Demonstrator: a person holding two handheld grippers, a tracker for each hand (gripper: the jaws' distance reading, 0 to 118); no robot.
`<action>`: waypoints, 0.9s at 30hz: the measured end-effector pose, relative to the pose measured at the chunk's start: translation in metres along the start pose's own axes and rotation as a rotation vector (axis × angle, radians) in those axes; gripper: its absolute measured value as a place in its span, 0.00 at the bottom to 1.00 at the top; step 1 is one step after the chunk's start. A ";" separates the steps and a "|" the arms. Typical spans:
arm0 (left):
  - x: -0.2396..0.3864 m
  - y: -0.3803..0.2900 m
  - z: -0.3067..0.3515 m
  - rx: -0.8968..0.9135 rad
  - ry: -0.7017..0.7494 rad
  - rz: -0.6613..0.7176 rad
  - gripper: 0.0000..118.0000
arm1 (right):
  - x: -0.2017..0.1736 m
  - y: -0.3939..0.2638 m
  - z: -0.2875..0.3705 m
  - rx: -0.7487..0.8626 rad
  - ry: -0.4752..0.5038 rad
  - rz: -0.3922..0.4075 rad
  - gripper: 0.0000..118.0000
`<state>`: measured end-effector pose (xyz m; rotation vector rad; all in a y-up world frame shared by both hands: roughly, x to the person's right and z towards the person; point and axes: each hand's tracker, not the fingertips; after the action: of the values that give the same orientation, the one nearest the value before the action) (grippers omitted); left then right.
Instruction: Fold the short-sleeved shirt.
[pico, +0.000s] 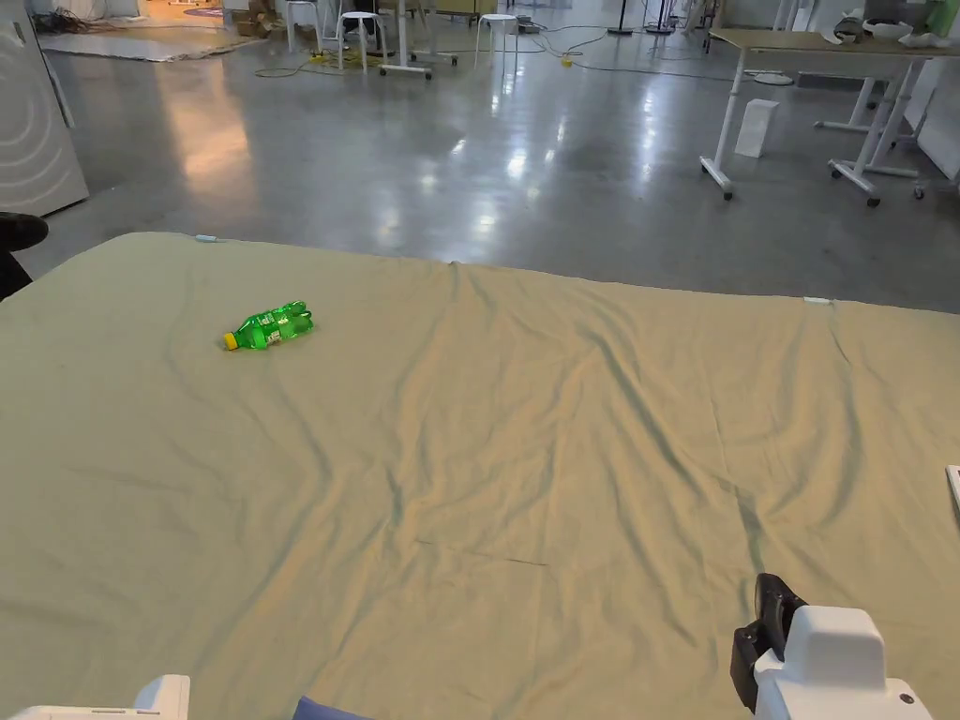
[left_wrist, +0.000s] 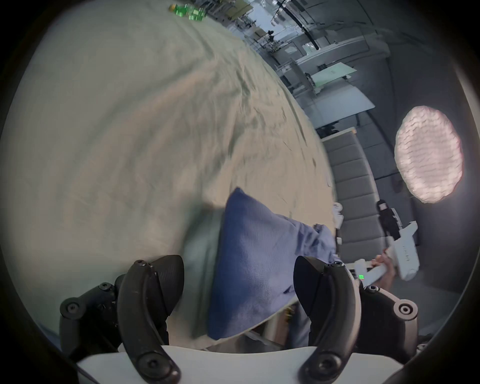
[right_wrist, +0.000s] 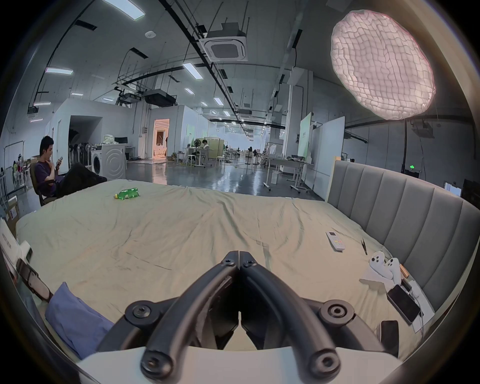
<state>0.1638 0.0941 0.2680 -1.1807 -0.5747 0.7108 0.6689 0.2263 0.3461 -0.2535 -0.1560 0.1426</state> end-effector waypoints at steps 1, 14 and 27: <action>-0.006 0.000 -0.005 -0.014 -0.026 0.028 0.75 | 0.000 0.000 0.000 -0.008 0.001 -0.011 0.00; 0.043 -0.022 -0.037 -0.029 -0.045 -0.057 0.15 | -0.001 0.004 0.003 0.000 -0.004 0.006 0.00; 0.071 0.019 0.038 0.042 0.047 -0.202 0.11 | 0.001 0.003 0.005 0.004 -0.007 0.021 0.00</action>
<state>0.1784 0.1753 0.2636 -1.0802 -0.6268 0.5188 0.6685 0.2307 0.3504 -0.2505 -0.1598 0.1646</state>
